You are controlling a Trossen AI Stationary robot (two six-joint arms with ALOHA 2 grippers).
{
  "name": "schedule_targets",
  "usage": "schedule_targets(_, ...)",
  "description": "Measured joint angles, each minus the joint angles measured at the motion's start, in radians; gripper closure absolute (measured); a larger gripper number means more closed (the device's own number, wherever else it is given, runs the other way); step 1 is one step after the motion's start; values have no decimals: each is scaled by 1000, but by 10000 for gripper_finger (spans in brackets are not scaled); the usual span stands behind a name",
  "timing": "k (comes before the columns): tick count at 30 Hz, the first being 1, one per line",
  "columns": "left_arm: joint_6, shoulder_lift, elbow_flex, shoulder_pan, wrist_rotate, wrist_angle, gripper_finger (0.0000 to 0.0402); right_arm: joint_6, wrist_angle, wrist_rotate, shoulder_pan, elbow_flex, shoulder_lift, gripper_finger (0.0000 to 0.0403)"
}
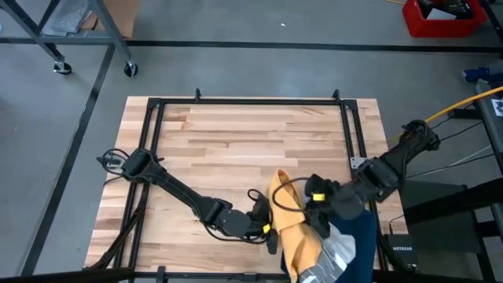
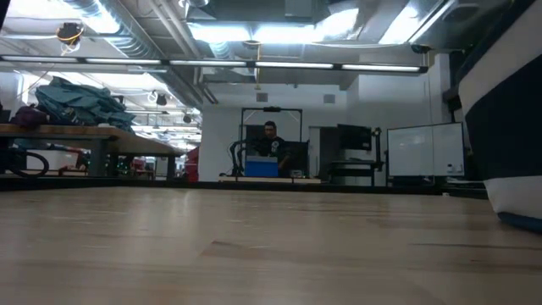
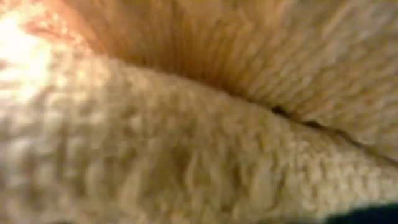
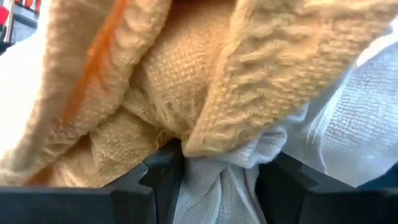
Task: Fold towel
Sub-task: Put the kitchen towels into the blue laundry bin
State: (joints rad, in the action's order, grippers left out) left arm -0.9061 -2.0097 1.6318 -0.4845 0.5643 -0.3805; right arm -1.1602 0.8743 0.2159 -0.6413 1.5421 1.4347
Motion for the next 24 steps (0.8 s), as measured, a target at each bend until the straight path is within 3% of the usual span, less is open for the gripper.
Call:
schedule_targets(11, -64, -127, 59, -18, -13, 20, 400, -251, -66, 165, -165, -150, 9, 269)
schedule_targets(24, -184, -387, 359, -10, -65, 98, 399, -479, -67, 251, -330, -305, 7, 281)
